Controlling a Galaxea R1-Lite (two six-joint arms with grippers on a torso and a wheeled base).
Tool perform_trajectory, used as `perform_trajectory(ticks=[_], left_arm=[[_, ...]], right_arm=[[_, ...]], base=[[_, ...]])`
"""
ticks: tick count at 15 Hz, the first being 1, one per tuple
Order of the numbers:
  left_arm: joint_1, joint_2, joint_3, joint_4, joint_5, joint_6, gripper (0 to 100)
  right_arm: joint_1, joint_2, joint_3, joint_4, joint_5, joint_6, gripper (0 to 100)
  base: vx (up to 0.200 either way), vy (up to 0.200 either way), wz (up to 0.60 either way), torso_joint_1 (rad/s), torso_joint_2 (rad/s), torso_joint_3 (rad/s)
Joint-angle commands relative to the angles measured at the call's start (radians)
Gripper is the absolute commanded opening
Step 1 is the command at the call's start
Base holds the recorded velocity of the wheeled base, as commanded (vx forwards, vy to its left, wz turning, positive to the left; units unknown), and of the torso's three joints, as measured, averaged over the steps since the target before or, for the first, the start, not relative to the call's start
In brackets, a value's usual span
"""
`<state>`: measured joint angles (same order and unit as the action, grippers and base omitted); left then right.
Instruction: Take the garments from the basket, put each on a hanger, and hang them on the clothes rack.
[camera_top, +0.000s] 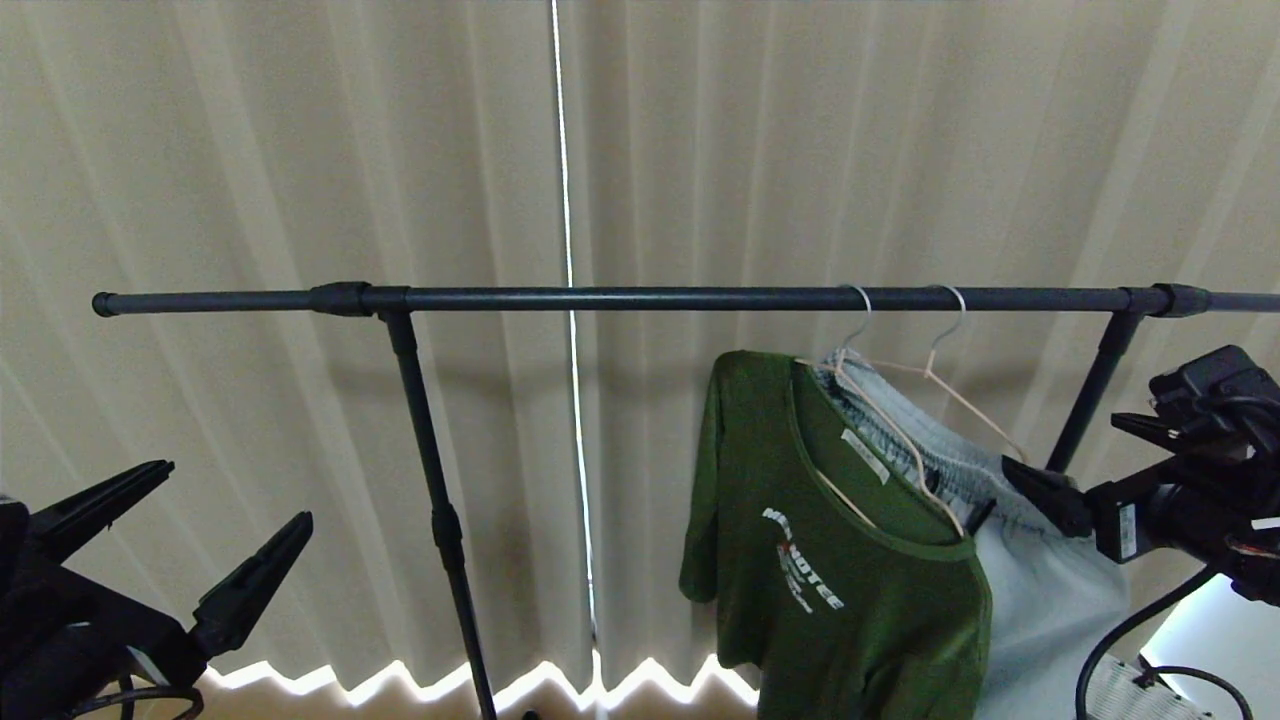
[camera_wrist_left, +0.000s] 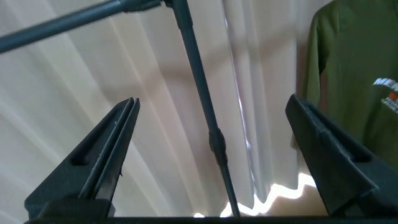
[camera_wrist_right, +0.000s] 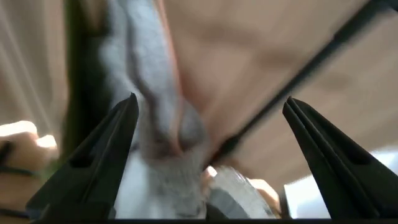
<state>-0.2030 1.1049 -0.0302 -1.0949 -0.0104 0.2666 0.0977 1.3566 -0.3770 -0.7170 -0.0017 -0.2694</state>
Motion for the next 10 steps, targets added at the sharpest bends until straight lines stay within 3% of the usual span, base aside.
perform_trajectory(ticks=[1, 4, 5, 7, 9, 10], left_arm=[[0.0, -0.033, 0.0, 0.0, 0.0, -0.001, 100], [0.0, -0.062, -0.005, 0.0, 0.001, -0.007, 100], [0.01, -0.109, 0.024, 0.001, 0.006, -0.036, 100], [0.096, -0.198, 0.03, 0.006, 0.004, -0.055, 100], [0.198, -0.303, 0.03, 0.136, 0.004, -0.075, 100], [0.257, -0.387, 0.03, 0.254, -0.003, -0.092, 100]], right_arm=[[-0.001, -0.017, 0.049, -0.058, 0.043, 0.01, 100], [-0.009, -0.034, 0.075, -0.153, 0.08, 0.032, 100], [-0.013, -0.082, 0.096, -0.243, 0.092, 0.076, 100], [-0.013, -0.177, 0.139, -0.283, 0.092, 0.11, 100], [-0.01, -0.292, 0.199, -0.274, 0.094, 0.114, 100], [-0.01, -0.373, 0.25, -0.271, 0.101, 0.113, 100]], base=[[0.0, 0.0, 0.0, 0.0, 0.0, 0.0], [0.0, 0.0, 0.0, 0.0, 0.0, 0.0], [0.0, 0.0, 0.0, 0.0, 0.0, 0.0], [0.0, 0.0, 0.0, 0.0, 0.0, 0.0], [0.0, 0.0, 0.0, 0.0, 0.0, 0.0], [0.0, 0.0, 0.0, 0.0, 0.0, 0.0]])
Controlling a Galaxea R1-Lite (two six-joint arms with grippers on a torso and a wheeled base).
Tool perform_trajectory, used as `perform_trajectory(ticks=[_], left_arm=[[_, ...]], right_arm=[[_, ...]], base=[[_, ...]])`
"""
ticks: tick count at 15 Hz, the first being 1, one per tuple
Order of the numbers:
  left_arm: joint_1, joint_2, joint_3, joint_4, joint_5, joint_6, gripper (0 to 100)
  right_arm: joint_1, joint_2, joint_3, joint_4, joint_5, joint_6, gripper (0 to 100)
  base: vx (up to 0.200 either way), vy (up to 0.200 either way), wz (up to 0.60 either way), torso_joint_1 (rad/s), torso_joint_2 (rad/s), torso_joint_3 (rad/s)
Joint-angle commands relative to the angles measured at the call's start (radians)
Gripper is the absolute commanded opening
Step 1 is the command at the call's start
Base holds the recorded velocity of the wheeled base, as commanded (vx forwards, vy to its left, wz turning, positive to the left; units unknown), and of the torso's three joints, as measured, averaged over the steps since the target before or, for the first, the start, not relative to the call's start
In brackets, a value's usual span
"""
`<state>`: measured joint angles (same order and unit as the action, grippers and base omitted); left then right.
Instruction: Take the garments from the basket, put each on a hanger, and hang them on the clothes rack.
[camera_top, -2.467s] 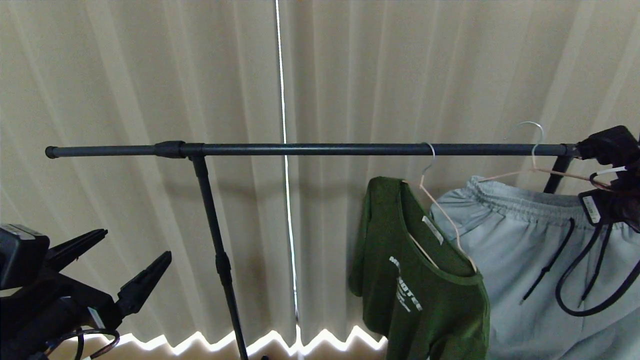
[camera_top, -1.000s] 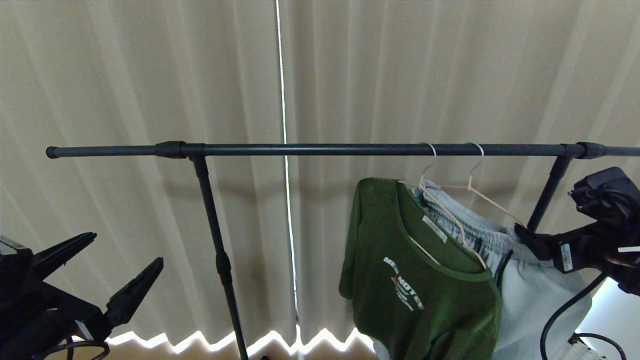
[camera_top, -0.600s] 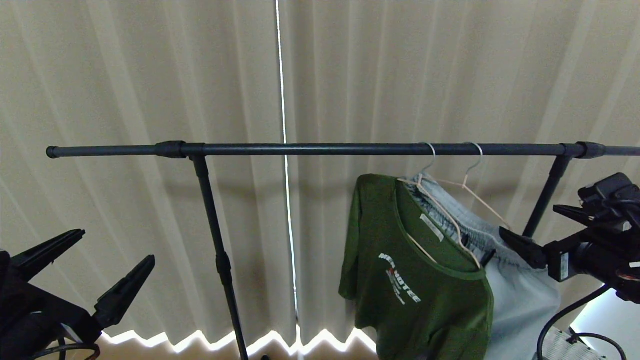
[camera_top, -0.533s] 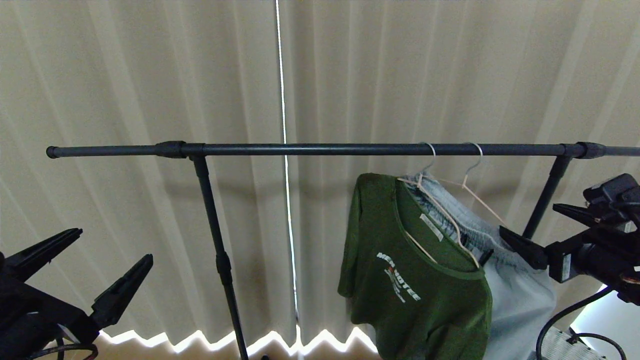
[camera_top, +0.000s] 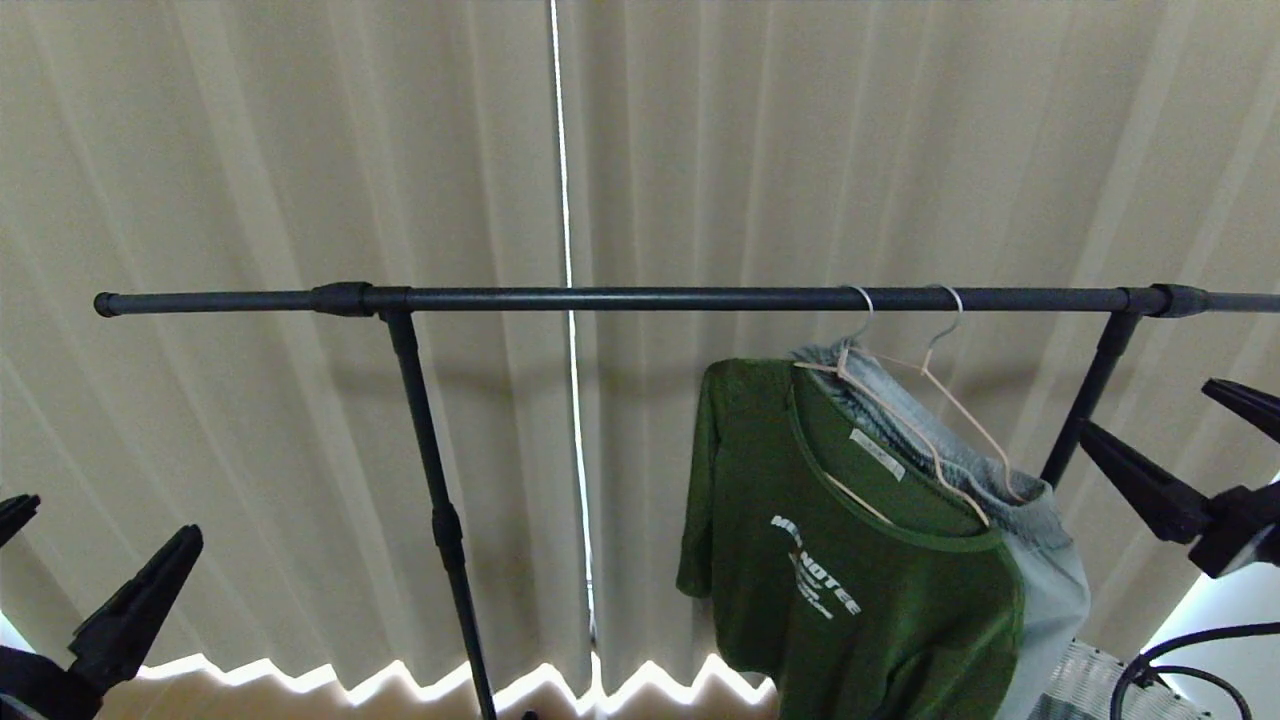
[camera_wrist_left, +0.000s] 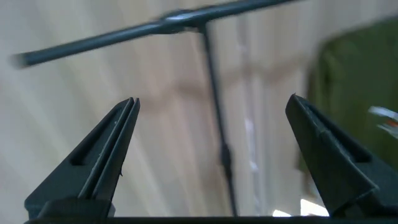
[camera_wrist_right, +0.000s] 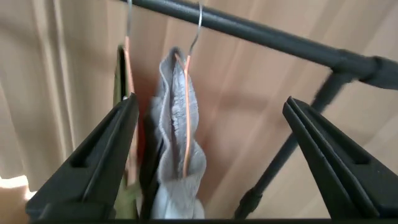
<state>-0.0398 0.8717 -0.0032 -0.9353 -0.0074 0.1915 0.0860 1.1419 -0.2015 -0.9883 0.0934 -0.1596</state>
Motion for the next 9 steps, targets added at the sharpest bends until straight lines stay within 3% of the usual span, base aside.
perform_trajectory(ticks=[1, 2, 3, 6, 9], left_arm=[[0.097, -0.178, 0.003, 0.136, -0.005, -0.018, 100], [0.097, -0.27, 0.003, 0.271, -0.005, -0.02, 100], [0.095, -0.301, 0.003, 0.314, -0.005, -0.02, 100], [0.069, -0.471, 0.003, 0.566, -0.006, -0.017, 100], [0.021, -0.588, 0.003, 0.724, -0.006, -0.012, 100]], right_arm=[[0.001, -0.183, 0.094, 0.0, 0.006, 0.002, 100], [-0.003, -0.268, 0.149, 0.04, 0.002, 0.0, 100], [-0.003, -0.3, 0.16, 0.074, -0.001, 0.0, 100], [-0.008, -0.605, 0.134, 0.516, -0.003, 0.0, 100], [-0.011, -0.847, 0.037, 0.938, -0.009, 0.018, 100]], base=[[0.0, 0.0, 0.0, 0.0, 0.0, 0.0], [0.0, 0.0, 0.0, 0.0, 0.0, 0.0], [0.0, 0.0, 0.0, 0.0, 0.0, 0.0], [0.0, 0.0, 0.0, 0.0, 0.0, 0.0], [0.0, 0.0, 0.0, 0.0, 0.0, 0.0]])
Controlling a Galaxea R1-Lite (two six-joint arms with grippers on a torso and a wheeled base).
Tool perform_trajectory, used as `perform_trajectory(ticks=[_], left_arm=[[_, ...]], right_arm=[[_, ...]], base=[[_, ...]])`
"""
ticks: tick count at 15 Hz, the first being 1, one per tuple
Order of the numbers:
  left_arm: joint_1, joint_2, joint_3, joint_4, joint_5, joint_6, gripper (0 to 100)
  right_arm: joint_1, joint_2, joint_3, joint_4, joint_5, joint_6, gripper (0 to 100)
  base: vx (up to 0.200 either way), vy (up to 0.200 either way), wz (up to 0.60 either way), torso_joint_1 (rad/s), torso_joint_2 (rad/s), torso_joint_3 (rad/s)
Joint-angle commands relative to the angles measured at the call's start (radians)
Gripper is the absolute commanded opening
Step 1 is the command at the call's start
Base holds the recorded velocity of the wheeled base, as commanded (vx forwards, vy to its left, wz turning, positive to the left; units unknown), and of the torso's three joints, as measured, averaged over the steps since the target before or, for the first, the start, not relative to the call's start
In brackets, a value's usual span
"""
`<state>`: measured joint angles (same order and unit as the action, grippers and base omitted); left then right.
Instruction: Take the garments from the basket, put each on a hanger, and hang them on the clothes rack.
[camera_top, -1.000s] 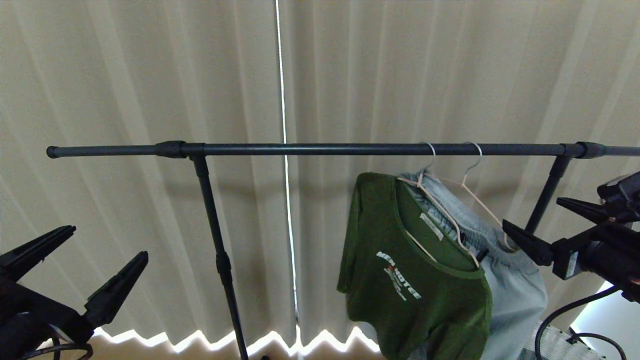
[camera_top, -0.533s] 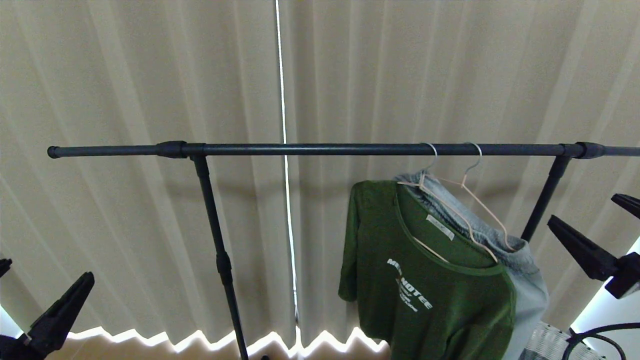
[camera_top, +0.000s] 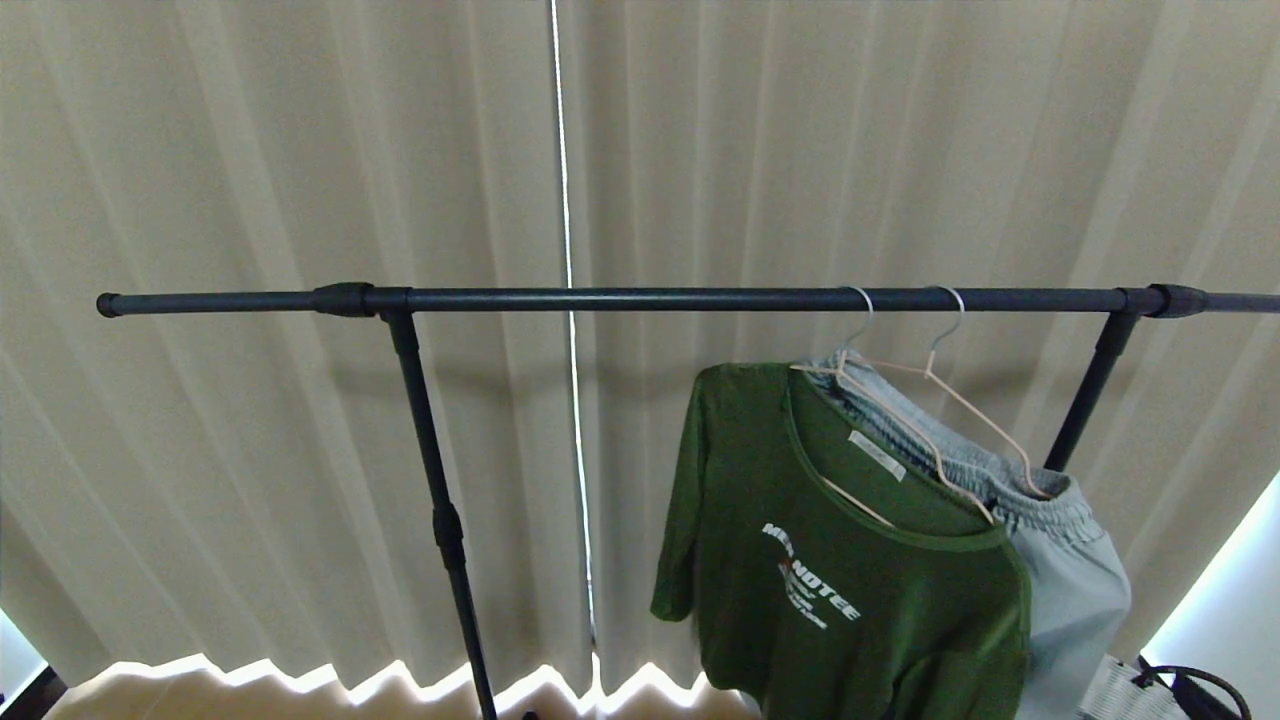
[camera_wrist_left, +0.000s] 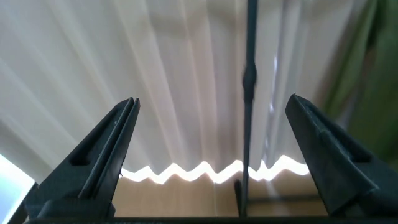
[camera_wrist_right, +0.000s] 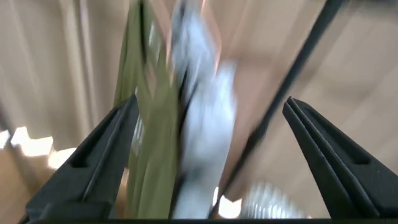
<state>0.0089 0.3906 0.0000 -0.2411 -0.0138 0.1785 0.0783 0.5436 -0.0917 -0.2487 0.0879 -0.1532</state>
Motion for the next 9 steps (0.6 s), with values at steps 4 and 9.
perform_trajectory(ticks=[4, 9], left_arm=[[-0.043, -0.121, 0.0, 0.048, -0.002, 0.002, 100], [-0.033, -0.294, 0.0, 0.051, 0.006, 0.001, 100]], right_arm=[[-0.003, -0.432, -0.115, 0.499, -0.057, 0.084, 100], [-0.006, -0.455, -0.082, 0.534, -0.181, 0.116, 100]], base=[[0.0, 0.0, 0.0, 0.0, 0.0, 0.0], [0.0, 0.0, 0.0, 0.0, 0.0, 0.0]])
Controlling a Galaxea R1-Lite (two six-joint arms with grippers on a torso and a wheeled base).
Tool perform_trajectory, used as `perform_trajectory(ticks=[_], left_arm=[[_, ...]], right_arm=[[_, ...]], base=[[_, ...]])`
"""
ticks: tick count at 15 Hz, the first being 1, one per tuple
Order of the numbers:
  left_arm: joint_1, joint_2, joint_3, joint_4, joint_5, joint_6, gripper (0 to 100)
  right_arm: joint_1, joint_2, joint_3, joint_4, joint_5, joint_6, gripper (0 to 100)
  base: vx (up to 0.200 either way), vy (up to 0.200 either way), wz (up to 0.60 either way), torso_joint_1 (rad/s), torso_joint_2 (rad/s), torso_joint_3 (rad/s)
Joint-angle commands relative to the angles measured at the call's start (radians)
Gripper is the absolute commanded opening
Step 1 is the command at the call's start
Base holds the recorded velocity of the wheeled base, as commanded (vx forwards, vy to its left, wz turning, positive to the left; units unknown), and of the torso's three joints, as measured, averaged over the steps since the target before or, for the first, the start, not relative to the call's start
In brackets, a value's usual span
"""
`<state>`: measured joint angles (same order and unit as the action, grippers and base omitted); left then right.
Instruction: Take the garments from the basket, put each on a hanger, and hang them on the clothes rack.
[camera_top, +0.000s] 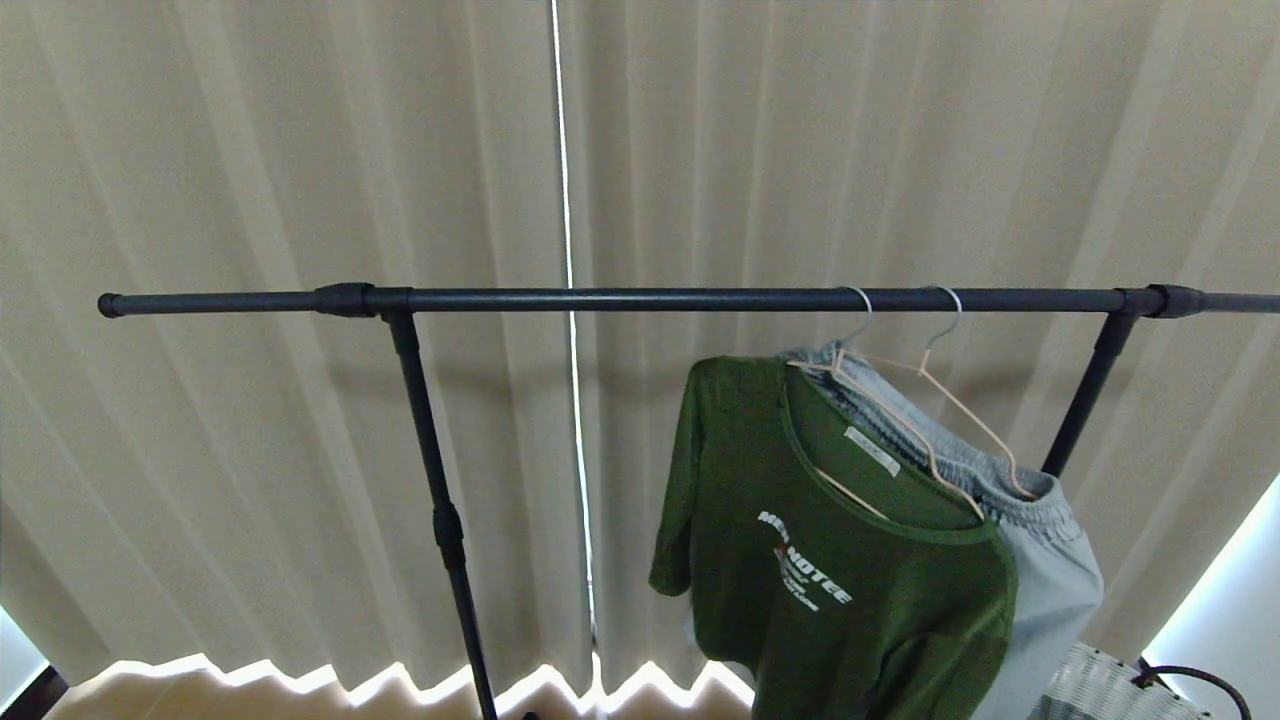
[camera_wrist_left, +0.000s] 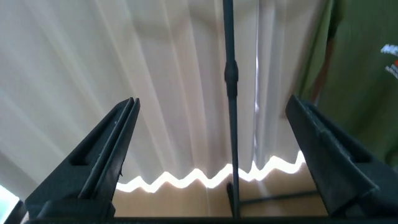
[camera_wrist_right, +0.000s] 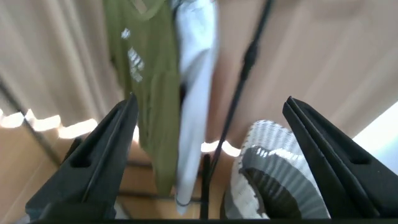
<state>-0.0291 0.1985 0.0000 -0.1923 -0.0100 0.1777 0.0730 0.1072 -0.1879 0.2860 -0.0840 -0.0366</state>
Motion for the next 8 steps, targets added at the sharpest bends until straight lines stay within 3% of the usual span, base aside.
perform_trajectory(ticks=[1, 6, 8], left_arm=[[0.005, -0.152, 0.0, 0.002, 0.001, 0.002, 100], [0.018, -0.195, 0.0, 0.013, 0.004, -0.03, 100], [0.018, -0.195, 0.0, 0.062, -0.001, -0.041, 100]], right_arm=[[-0.033, -0.034, 0.038, -0.001, -0.019, -0.003, 100], [-0.071, -0.106, 0.038, -0.002, -0.02, -0.003, 100], [-0.071, -0.106, 0.041, -0.007, -0.02, 0.0, 100]], base=[[0.0, 0.0, 0.0, 0.0, 0.0, 0.0], [0.0, 0.0, 0.0, 0.0, 0.0, 0.0], [0.0, 0.0, 0.0, 0.0, 0.0, 0.0]])
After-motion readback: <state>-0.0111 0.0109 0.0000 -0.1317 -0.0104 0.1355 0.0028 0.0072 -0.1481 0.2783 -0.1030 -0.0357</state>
